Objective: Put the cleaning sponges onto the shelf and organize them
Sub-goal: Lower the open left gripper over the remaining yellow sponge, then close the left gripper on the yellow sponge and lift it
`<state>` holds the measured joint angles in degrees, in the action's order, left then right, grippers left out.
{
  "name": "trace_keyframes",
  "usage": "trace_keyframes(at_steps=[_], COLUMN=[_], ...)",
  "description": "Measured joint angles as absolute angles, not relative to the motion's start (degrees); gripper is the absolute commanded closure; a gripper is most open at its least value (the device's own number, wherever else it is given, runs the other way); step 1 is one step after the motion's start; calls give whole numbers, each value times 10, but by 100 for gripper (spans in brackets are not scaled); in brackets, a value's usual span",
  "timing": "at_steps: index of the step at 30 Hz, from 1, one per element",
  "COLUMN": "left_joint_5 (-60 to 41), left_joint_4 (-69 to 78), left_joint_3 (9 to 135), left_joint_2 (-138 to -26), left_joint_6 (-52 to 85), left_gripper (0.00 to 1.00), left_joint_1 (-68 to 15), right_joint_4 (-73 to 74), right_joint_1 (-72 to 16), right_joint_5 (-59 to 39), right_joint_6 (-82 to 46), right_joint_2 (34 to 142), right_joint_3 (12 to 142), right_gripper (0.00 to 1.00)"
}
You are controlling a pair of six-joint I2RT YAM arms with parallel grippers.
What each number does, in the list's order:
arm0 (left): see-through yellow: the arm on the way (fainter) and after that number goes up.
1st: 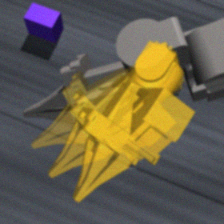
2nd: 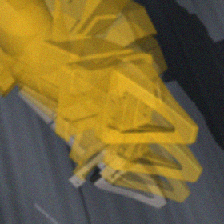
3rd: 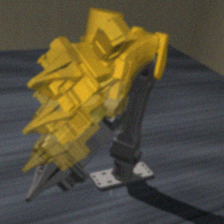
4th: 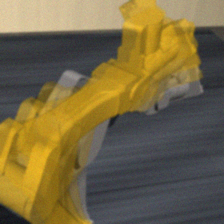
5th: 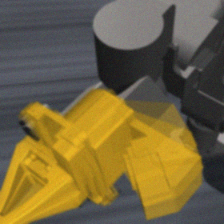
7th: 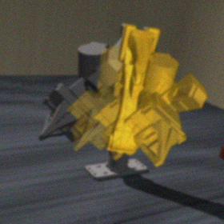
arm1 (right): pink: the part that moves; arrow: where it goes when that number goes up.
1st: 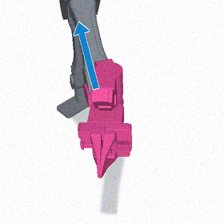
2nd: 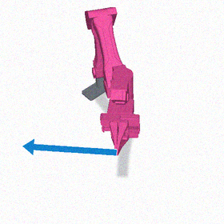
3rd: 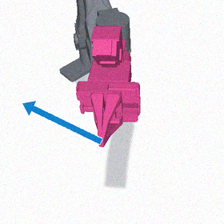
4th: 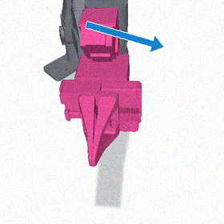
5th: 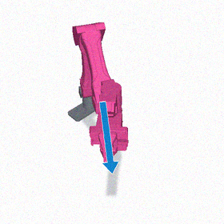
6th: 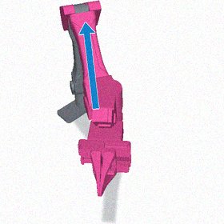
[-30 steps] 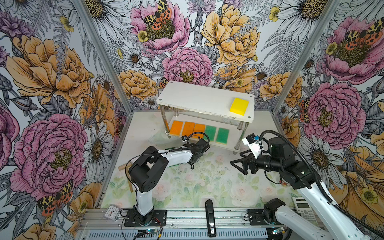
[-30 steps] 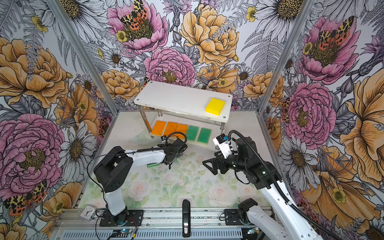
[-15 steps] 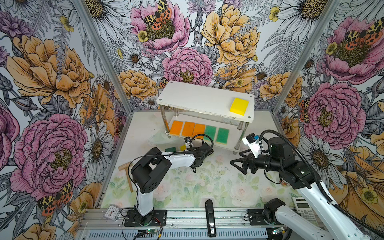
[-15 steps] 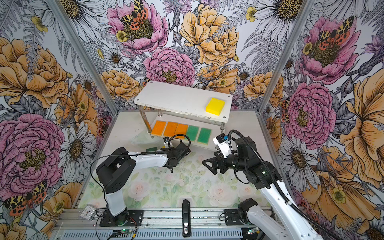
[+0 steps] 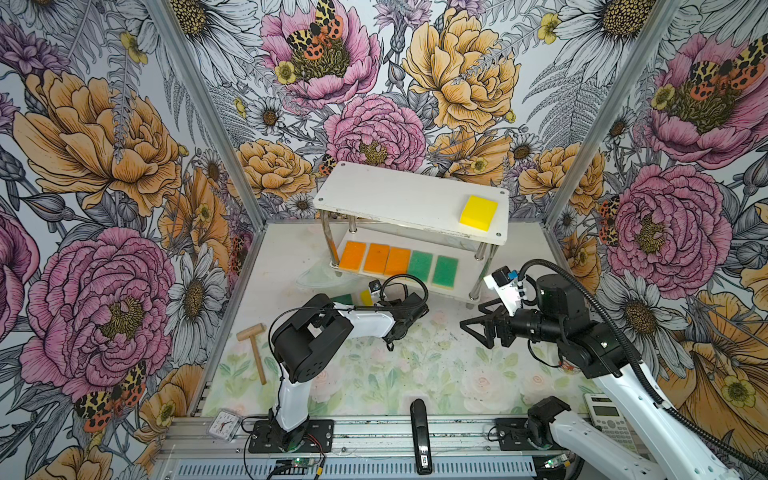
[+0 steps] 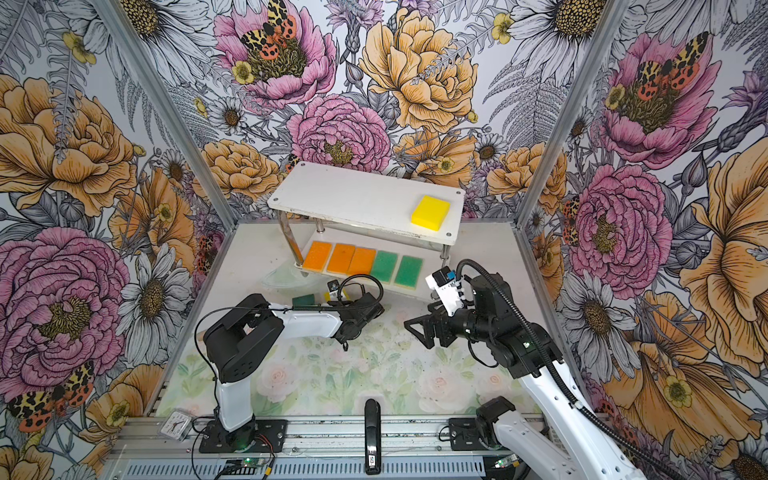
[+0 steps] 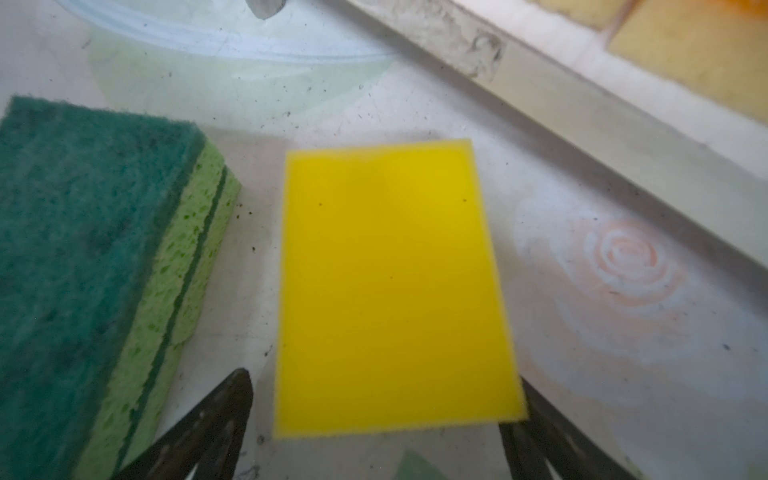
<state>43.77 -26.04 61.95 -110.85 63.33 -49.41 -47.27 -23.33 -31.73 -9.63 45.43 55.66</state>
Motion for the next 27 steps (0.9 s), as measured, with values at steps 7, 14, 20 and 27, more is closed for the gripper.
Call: trace_keyframes(at_steps=[7,14,20,27], left_joint_5=[447,452,456,450], left_joint_4=[-260,-264,-271,-281], left_joint_3=[620,620,620,609], left_joint_2=[-1116,-1117,-1116,-1081], left_joint_6=[646,651,651,631], left_gripper=[22,28,28,32], left_joint_1=[-497,-505,-518,-536], right_joint_4=[-473,-472,-472,-472], right_joint_1=[-233,-233,-233,-233], right_joint_5=[-317,-317,-317,-317], right_joint_6=[-96,-96,-97,-101], right_joint_2=[452,446,446,443], right_joint_3=[557,556,554,551], right_gripper=[7,7,7,6])
